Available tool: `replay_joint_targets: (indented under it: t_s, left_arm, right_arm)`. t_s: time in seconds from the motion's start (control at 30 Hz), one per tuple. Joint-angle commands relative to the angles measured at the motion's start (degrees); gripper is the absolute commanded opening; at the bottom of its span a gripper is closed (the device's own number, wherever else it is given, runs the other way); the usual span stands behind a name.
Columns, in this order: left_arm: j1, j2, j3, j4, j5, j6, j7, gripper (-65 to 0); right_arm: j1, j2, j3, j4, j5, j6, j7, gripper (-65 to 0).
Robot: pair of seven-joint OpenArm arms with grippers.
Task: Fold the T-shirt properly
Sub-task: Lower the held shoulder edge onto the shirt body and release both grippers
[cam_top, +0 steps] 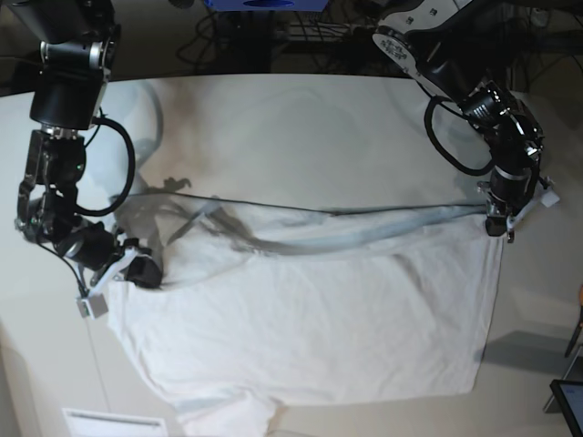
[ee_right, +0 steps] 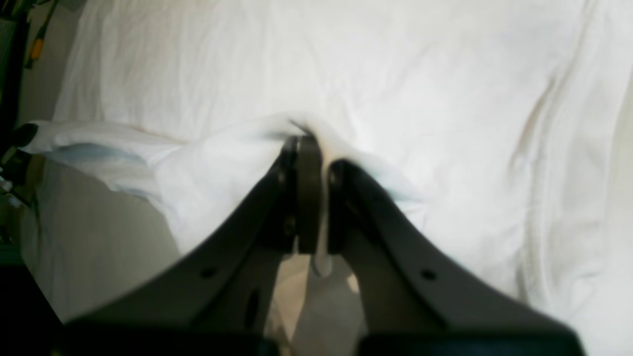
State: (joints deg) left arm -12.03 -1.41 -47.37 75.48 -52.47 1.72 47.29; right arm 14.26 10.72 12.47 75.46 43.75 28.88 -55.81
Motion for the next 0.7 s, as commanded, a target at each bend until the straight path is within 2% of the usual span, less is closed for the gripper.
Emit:
replay_joint_targets:
  t_s: [0.0, 0.1, 0.3, 0.53, 0.67]
  left_arm:
    - [-1.37, -0.83, 0.21, 1.13, -0.94, -0.70, 0.23, -65.0]
    - [-2.08, -1.01, 0.47, 1.13, -1.11, -0.70, 0.32, -65.0]
    - [-2.43, -1.10, 0.47, 0.78, -7.97, -0.70, 2.43, -65.0]
    - [-2.69, -1.27, 1.18, 0.78, -5.77, -0.70, 2.60, -65.0]
    - [-2.96, -4.08, 5.57, 0.78, -5.77, -0.70, 2.69, -65.0]
  right_arm:
    - [1.78, 0.66, 0.23, 0.89, 1.40, 0.26, 1.26, -64.7]
    - [2.13, 0.66, 0.23, 0.89, 1.31, 0.08, 1.26, -64.7]
    - [2.31, 0.66, 0.32, 0.80, 1.22, -0.09, 1.35, -64.7]
    - [3.01, 0.66, 0.23, 0.80, 1.22, 0.08, 1.44, -64.7]
    - [3.63, 0.66, 0.23, 0.80, 1.13, 0.08, 1.44, -64.7]
